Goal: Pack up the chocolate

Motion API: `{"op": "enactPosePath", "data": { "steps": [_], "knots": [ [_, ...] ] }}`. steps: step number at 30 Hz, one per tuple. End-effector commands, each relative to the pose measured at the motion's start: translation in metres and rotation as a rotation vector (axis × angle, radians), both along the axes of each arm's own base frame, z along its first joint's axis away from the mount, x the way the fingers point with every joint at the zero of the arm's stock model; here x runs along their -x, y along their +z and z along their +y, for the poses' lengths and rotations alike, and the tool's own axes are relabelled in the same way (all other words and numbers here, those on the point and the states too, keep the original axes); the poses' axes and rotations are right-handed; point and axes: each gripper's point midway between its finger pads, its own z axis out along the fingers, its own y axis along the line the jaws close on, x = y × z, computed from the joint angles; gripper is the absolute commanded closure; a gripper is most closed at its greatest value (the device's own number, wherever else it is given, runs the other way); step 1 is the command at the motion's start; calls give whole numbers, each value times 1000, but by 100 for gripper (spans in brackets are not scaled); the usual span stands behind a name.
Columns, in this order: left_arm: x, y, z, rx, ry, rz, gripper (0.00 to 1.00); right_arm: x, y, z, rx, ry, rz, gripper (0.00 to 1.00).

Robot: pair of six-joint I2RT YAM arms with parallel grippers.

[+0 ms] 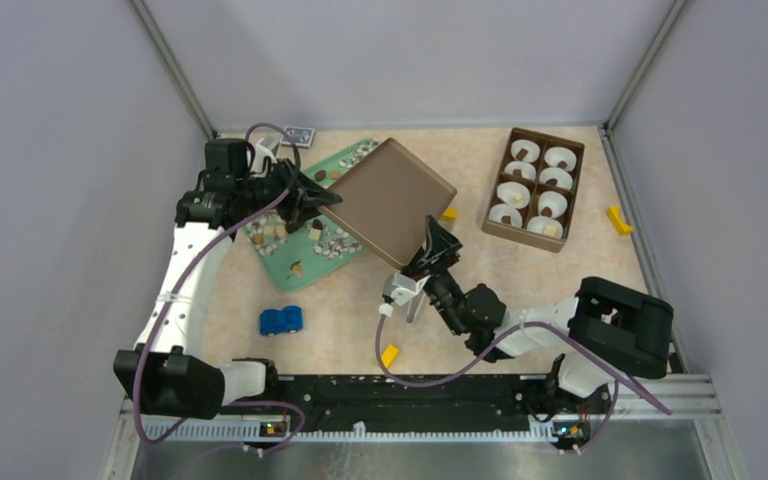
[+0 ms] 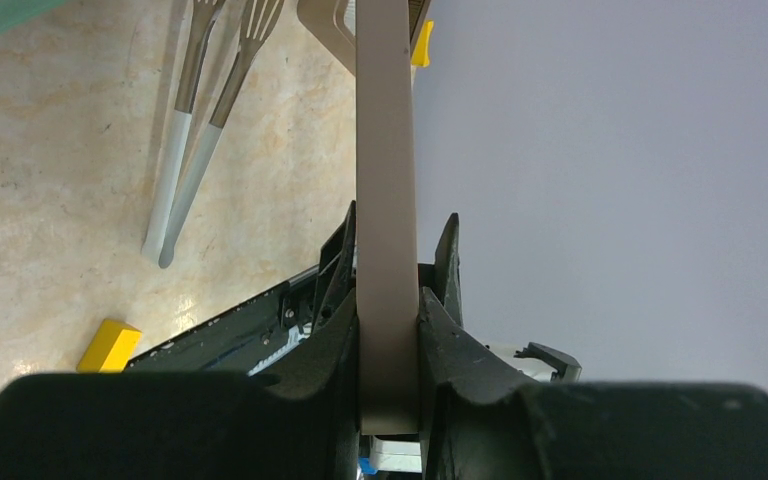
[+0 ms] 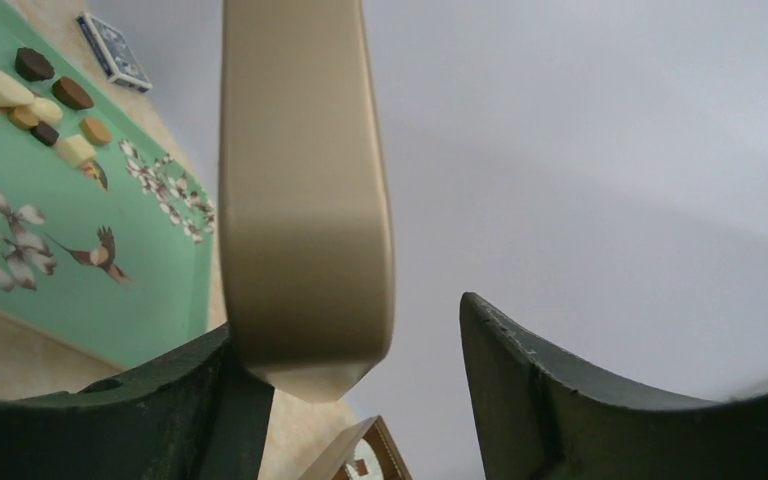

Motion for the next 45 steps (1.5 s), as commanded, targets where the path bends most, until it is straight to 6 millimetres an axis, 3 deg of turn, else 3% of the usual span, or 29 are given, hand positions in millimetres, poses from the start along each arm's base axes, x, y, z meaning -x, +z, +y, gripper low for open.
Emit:
{"op": "enactPosePath", "data": {
  "steps": [1, 5, 13, 15, 16, 21, 22, 26, 29, 34, 36, 41, 45],
  "knots": [
    [8, 33, -4, 44, -42, -141, 92, -3, 16, 12, -54, 48, -22, 42],
    [8, 34, -3, 46, -41, -143, 92, -3, 15, 17, -51, 71, -14, 59],
    [11, 33, -4, 55, -44, -141, 86, -3, 18, 17, -76, 73, -12, 79],
    [12, 32, -4, 58, -45, -140, 84, -3, 21, 14, -90, 70, -9, 98],
    [12, 31, -4, 59, -47, -138, 83, -3, 25, 12, -107, 66, -15, 100],
    [11, 27, -5, 68, -50, -130, 74, -1, 32, 3, -124, 44, -45, 100],
    [11, 27, -5, 67, -48, -129, 67, -1, 33, 2, -130, 44, -42, 100],
    [9, 27, -4, 57, -45, -144, 21, -3, 32, 7, -145, 66, 31, 100],
    [7, 31, 0, 40, -34, -169, 4, -4, 32, 13, -164, 94, 144, 100],
    [-2, 47, 14, -28, 27, -245, 1, -10, 41, 20, -234, 145, 387, 100],
    [-6, 56, 20, -61, 57, -285, 1, -17, 46, 14, -268, 121, 475, 100],
    [-11, 73, 33, -143, 109, -367, 1, -28, 85, -5, -453, 143, 607, 100],
    [-13, 78, 41, -206, 131, -433, 1, -50, 116, -27, -607, 187, 806, 100]
  ]
}}
